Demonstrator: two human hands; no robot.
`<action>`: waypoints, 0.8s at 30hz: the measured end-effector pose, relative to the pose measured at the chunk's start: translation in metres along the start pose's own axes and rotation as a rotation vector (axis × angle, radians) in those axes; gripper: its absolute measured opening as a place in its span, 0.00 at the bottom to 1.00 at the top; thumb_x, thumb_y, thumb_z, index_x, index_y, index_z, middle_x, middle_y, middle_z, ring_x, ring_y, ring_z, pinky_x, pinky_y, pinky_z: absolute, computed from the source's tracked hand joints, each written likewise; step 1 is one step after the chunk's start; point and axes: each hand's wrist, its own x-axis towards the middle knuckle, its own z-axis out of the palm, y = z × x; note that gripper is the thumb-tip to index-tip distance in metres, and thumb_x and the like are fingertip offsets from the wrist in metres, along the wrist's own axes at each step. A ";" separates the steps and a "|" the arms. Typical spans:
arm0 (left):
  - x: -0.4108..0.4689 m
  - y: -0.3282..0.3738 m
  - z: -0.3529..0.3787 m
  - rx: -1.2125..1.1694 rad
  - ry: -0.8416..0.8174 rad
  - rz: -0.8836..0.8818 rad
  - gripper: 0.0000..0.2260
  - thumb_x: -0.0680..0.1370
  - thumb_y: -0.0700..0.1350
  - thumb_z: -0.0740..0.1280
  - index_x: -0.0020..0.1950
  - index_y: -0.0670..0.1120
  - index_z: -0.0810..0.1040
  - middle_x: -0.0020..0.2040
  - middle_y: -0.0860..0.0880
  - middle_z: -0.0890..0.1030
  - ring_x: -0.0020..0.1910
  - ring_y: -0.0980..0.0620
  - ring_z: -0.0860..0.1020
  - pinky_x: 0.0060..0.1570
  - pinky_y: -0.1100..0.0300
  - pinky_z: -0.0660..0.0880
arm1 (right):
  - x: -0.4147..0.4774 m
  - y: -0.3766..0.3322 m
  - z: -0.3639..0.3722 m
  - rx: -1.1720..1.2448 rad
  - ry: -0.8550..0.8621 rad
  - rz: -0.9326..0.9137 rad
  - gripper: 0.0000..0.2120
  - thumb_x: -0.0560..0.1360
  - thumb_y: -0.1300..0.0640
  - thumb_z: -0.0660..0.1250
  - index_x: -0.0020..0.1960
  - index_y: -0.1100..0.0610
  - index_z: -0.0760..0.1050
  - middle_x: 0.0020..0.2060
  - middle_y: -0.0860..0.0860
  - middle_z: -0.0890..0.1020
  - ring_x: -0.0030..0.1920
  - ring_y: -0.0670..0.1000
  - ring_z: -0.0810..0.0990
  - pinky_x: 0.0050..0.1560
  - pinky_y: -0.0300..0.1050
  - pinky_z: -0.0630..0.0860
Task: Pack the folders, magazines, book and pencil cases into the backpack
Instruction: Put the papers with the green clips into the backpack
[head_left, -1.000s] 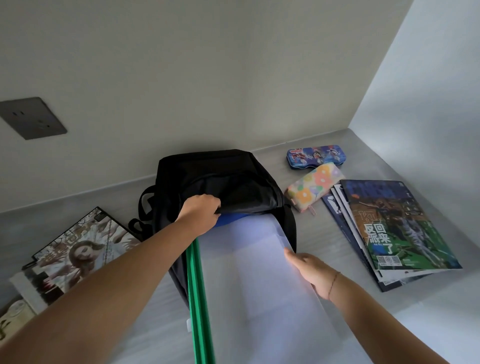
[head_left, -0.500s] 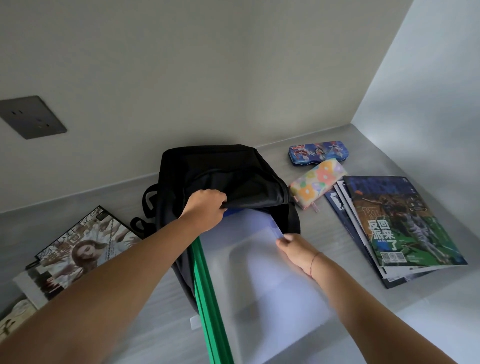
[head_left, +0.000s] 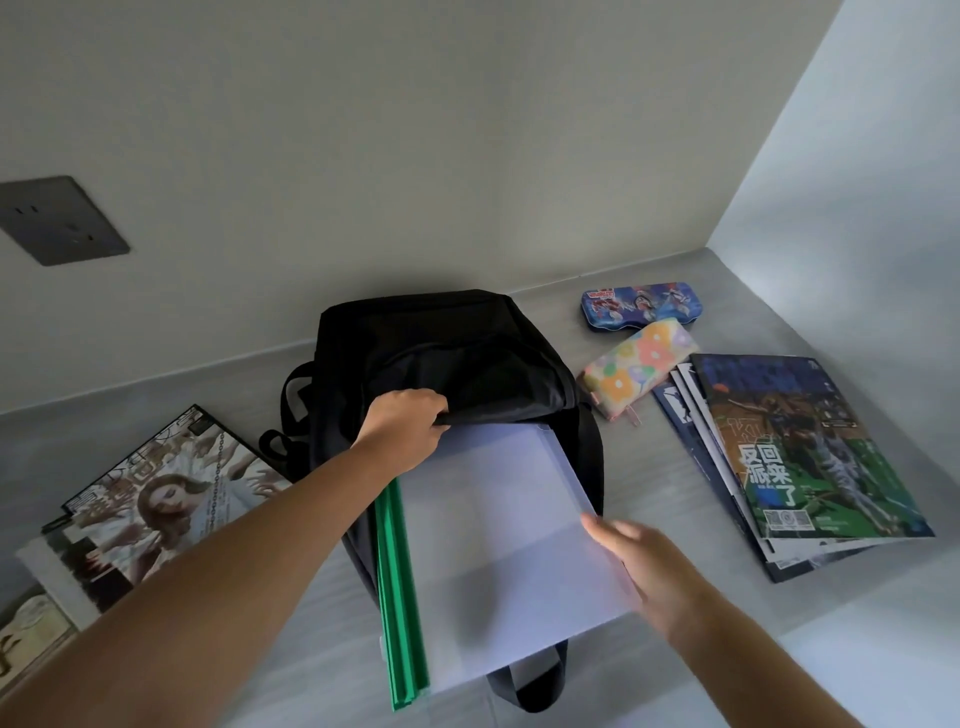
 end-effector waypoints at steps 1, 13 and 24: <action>0.000 0.000 0.000 -0.009 0.003 -0.003 0.07 0.78 0.47 0.63 0.50 0.47 0.78 0.46 0.50 0.80 0.45 0.47 0.78 0.44 0.55 0.73 | -0.012 0.014 0.002 0.223 -0.058 0.079 0.09 0.76 0.56 0.66 0.52 0.60 0.77 0.46 0.57 0.83 0.46 0.55 0.82 0.41 0.44 0.80; 0.002 -0.004 -0.002 -0.022 -0.002 0.013 0.07 0.77 0.49 0.65 0.49 0.48 0.78 0.44 0.50 0.80 0.43 0.48 0.78 0.41 0.58 0.71 | -0.037 0.051 0.080 0.489 0.077 0.237 0.03 0.74 0.71 0.64 0.45 0.66 0.73 0.32 0.59 0.77 0.30 0.55 0.78 0.28 0.48 0.81; 0.013 -0.011 -0.015 -0.089 -0.046 0.007 0.09 0.74 0.50 0.69 0.51 0.47 0.81 0.42 0.48 0.82 0.41 0.50 0.77 0.44 0.58 0.74 | 0.036 -0.012 0.120 0.743 0.227 0.252 0.08 0.77 0.70 0.60 0.55 0.64 0.70 0.30 0.57 0.73 0.33 0.56 0.81 0.40 0.44 0.82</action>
